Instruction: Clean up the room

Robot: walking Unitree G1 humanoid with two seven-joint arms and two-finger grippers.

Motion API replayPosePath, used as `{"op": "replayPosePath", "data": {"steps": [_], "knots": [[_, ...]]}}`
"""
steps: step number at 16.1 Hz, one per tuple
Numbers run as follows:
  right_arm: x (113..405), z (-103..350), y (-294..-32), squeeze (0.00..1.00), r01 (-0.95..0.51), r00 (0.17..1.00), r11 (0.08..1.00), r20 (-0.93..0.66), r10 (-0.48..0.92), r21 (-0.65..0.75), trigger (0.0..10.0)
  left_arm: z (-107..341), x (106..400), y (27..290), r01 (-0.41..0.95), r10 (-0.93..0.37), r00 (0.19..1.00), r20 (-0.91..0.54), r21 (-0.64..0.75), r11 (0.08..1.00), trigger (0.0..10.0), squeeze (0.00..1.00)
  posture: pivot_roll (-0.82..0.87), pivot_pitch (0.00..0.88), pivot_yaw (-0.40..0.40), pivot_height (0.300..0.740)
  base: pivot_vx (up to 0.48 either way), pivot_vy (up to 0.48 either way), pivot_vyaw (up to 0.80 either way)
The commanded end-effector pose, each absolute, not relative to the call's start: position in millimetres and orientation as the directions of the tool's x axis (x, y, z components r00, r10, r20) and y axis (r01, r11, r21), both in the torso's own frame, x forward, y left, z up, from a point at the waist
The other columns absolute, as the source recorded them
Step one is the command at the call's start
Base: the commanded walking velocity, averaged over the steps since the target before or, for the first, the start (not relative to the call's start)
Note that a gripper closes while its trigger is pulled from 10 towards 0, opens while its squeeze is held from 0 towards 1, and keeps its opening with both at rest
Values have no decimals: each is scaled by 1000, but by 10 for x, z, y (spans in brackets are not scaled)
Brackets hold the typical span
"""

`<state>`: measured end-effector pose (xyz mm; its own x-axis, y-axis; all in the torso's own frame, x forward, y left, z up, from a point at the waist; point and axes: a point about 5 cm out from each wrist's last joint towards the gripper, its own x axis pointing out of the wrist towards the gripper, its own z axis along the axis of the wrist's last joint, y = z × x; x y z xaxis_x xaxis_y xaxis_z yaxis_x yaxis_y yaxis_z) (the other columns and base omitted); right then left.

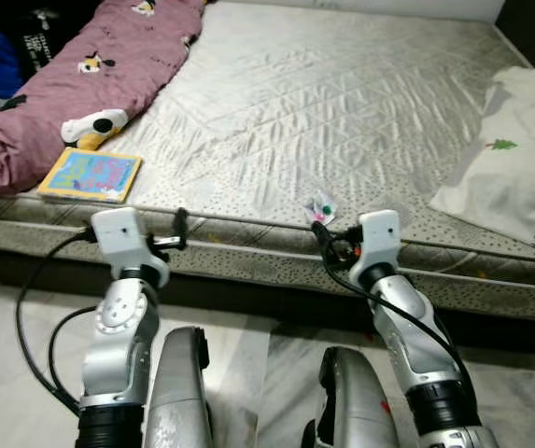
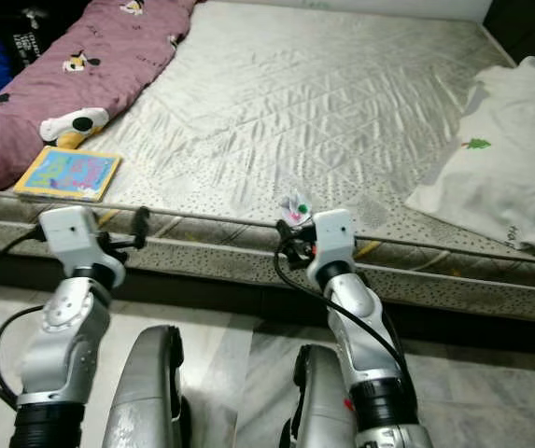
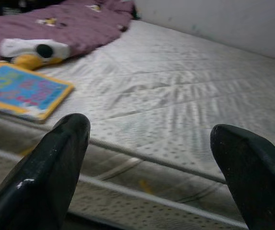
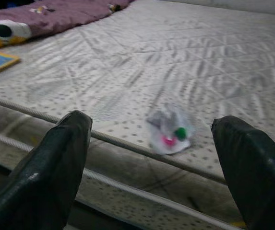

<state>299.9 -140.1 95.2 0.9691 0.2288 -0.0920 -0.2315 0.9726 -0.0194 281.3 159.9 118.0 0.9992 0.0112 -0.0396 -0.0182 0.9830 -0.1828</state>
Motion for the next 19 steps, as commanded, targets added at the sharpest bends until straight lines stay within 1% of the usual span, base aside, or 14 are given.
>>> {"op": "replayPosePath", "data": {"steps": [1,10,12,14,16,18,19], "knots": [[3011,970,-1405,0,-230,970,973,-87,228,-18,10000,1232,2825,1592,-7,4,1000,-20,-177,984,10000,0,32,61,-36,568,285,0,0],[3031,975,-1400,0,-229,970,973,-90,227,-10,10000,1229,2827,1590,-4,0,1000,-24,-182,983,10000,0,32,73,-37,568,305,0,0],[3037,965,-1402,0,-230,969,973,-97,229,0,10000,1192,2841,1597,-44,35,998,-57,-166,985,10000,0,34,73,-37,568,0,0,0],[3048,950,-1412,0,-227,968,974,-108,227,11,10000,1188,2841,1599,-44,34,998,-59,-182,982,10000,0,35,75,-36,568,0,0,0],[3041,950,-1376,0,-258,961,966,-107,256,-1,10000,1199,2834,1596,-41,31,998,-56,-187,982,10000,0,41,79,-36,568,0,0,0],[3054,926,-1369,0,-267,956,964,-126,264,-3,10000,1206,2815,1598,-45,35,998,-56,-188,981,10000,0,54,84,-38,568,0,0,788],[3104,877,-1374,0,-269,950,963,-162,268,18,10000,1219,2791,1610,-51,42,997,-57,-183,982,10000,0,77,94,-39,568,0,0,631]]}}
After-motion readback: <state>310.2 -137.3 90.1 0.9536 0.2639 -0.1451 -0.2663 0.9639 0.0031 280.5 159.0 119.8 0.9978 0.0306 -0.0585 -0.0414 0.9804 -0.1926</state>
